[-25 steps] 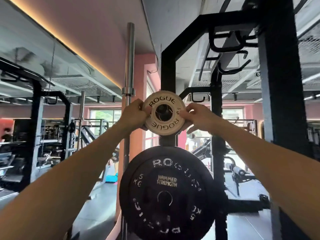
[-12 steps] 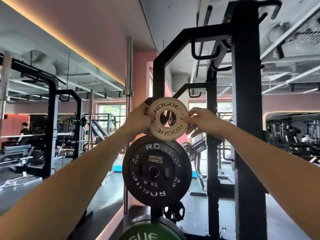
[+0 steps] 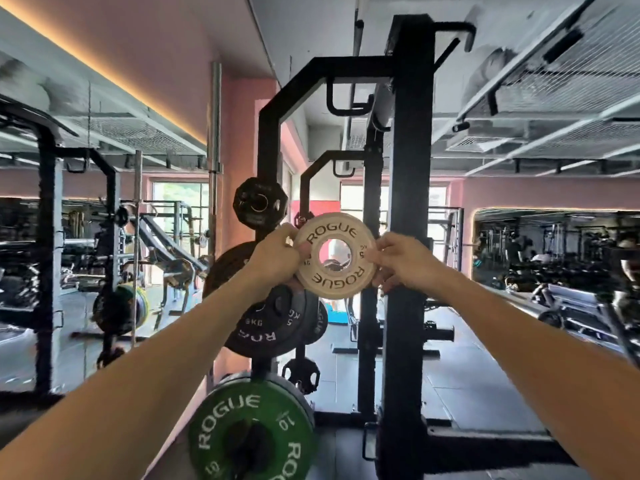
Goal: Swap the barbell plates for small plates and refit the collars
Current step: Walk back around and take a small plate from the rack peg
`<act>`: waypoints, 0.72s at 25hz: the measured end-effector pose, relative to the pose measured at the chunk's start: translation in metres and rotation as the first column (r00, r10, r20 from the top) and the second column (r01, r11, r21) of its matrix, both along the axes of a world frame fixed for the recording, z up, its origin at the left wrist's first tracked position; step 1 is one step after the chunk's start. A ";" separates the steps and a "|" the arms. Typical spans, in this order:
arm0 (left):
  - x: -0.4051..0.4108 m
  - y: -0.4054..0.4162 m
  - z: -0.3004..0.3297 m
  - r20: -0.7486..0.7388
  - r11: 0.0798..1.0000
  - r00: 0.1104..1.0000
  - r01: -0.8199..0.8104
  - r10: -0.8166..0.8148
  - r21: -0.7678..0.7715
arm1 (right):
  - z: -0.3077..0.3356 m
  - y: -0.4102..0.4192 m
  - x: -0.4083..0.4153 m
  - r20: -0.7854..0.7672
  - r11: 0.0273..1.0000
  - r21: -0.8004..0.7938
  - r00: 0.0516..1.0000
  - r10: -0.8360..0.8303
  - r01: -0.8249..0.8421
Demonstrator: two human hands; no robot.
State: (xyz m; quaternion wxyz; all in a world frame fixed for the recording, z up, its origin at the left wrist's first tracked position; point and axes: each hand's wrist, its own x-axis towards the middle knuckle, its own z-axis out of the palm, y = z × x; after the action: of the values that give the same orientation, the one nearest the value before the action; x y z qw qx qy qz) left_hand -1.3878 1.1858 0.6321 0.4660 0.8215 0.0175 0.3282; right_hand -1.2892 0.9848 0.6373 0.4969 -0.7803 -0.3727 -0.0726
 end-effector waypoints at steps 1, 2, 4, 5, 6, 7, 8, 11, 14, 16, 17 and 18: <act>0.000 -0.013 0.000 -0.004 1.000 1.000 0.026 -0.026 0.003 | -0.001 -0.015 -0.003 -0.011 1.000 0.011 1.000 -0.010 0.010; 0.000 -0.030 0.002 -0.014 0.998 0.998 0.059 -0.059 -0.008 | -0.002 -0.034 -0.006 -0.022 0.999 0.024 0.999 -0.025 0.026; 0.000 -0.064 0.005 -0.050 0.990 0.990 0.133 -0.136 -0.048 | -0.003 -0.073 -0.009 -0.034 0.997 0.044 0.997 -0.068 0.070; 0.002 -0.082 0.006 -0.072 0.983 0.982 0.171 -0.176 -0.064 | -0.004 -0.093 -0.009 -0.032 0.994 0.052 0.995 -0.095 0.097; 0.006 -0.099 0.006 -0.088 0.975 0.973 0.206 -0.213 -0.078 | -0.006 -0.113 -0.008 -0.027 0.991 0.057 0.992 -0.119 0.121; 0.010 -0.118 0.006 -0.098 0.967 0.965 0.237 -0.245 -0.090 | -0.009 -0.134 -0.007 -0.025 0.988 0.060 0.990 -0.140 0.142; 0.016 -0.134 0.004 -0.106 0.960 0.957 0.260 -0.271 -0.103 | -0.012 -0.153 -0.005 -0.029 0.986 0.062 0.988 -0.154 0.155; 0.039 -0.191 -0.001 -0.143 0.950 0.941 0.295 -0.308 -0.106 | -0.021 -0.212 0.007 -0.042 0.979 0.050 0.980 -0.194 0.196; 0.070 -0.245 -0.013 -0.155 0.949 0.937 0.302 -0.314 -0.096 | -0.028 -0.266 0.031 -0.062 0.973 0.032 0.972 -0.227 0.229; 0.092 -0.279 -0.020 -0.149 0.951 0.941 0.289 -0.303 -0.108 | -0.032 -0.299 0.051 -0.081 0.972 0.017 0.969 -0.233 0.235; 0.101 -0.291 -0.023 -0.151 0.955 0.944 0.280 -0.293 -0.102 | -0.034 -0.311 0.061 -0.087 0.972 0.012 0.969 -0.231 0.233; 0.110 -0.306 -0.026 -0.156 0.958 0.946 0.270 -0.283 -0.100 | -0.038 -0.325 0.071 -0.092 0.974 0.007 0.970 -0.226 0.228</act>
State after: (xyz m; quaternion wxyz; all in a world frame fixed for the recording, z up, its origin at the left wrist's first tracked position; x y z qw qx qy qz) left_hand -1.2774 0.8797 0.6057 0.5355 0.8220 -0.0460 0.1881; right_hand -1.2180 0.6597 0.5996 0.5084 -0.8160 -0.2576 -0.0966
